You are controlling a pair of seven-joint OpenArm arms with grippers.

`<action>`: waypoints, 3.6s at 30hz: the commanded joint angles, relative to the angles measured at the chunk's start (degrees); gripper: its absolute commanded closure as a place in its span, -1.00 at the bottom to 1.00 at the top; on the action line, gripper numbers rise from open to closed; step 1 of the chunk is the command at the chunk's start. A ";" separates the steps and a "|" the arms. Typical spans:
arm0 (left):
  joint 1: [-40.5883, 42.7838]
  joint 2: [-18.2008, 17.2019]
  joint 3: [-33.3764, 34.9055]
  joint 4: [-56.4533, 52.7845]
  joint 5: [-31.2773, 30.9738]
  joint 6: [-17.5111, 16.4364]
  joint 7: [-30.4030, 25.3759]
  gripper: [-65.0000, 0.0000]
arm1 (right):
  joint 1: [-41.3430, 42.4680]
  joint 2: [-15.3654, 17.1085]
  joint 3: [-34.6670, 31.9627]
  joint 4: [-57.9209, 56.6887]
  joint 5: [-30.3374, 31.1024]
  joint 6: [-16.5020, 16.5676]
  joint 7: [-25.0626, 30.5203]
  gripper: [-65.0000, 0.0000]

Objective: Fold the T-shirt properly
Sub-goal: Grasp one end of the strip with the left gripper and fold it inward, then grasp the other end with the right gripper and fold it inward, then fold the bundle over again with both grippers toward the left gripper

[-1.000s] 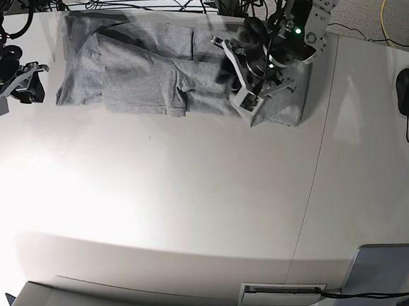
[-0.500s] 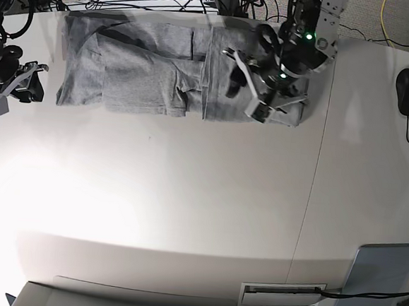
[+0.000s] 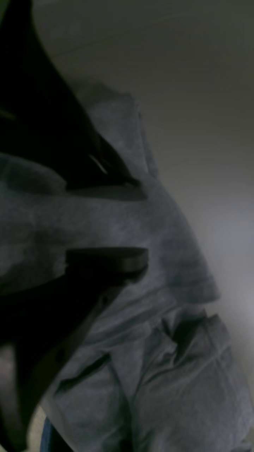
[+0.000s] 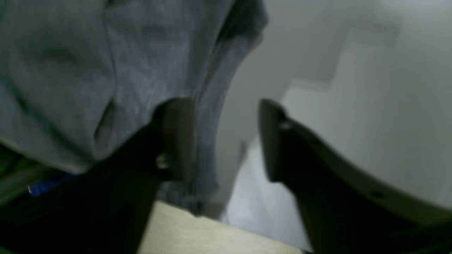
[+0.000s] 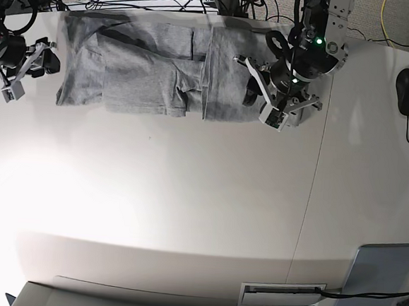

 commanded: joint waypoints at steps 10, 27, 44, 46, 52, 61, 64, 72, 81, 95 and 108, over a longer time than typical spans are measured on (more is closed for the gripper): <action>-0.17 0.00 -0.07 1.11 -0.37 -0.04 -0.94 0.37 | 0.17 -0.39 0.68 -13.09 6.58 1.07 0.74 -0.08; -0.15 0.00 -0.04 1.09 -2.69 -0.07 -0.94 0.37 | 4.98 -6.95 -6.73 -16.55 12.81 1.79 -2.82 -0.08; 0.26 0.00 -0.07 1.09 -2.51 -0.04 -0.98 0.37 | 5.88 -7.04 -17.73 -16.55 11.85 0.98 4.39 0.42; 0.72 0.00 -0.07 1.09 -2.51 -0.02 -0.96 0.37 | 6.49 -6.97 -17.68 -16.55 10.14 0.96 4.44 0.69; 1.79 -0.02 -0.07 1.09 -0.24 -0.04 -0.96 0.37 | 8.90 -3.96 -12.66 -16.28 5.60 1.01 1.31 1.00; 2.84 -1.44 -0.07 -0.94 0.94 -0.02 -3.15 0.37 | 9.01 1.05 -1.38 -6.08 7.39 -0.13 -6.25 1.00; 2.82 -1.46 -0.07 -3.04 0.94 -0.09 -4.72 0.37 | 8.85 -2.56 -1.68 1.73 7.28 -0.96 -7.21 1.00; 1.99 -1.57 -0.07 -10.99 0.94 -6.73 -11.69 0.37 | 8.90 -15.67 -15.04 22.34 -6.32 -7.78 -6.14 1.00; 0.28 -1.57 -0.07 -14.27 0.94 -6.75 -11.72 0.37 | 9.35 -17.51 -43.17 23.71 -26.18 -18.45 1.36 1.00; 0.28 -1.60 -0.07 -14.25 0.96 -6.75 -11.67 0.37 | 12.20 -18.69 -56.65 26.67 -31.43 -18.97 6.58 0.20; 0.33 -9.25 -0.07 -13.38 3.87 0.81 -10.58 0.37 | 12.20 -21.62 -54.51 34.36 -34.18 -18.32 4.42 0.20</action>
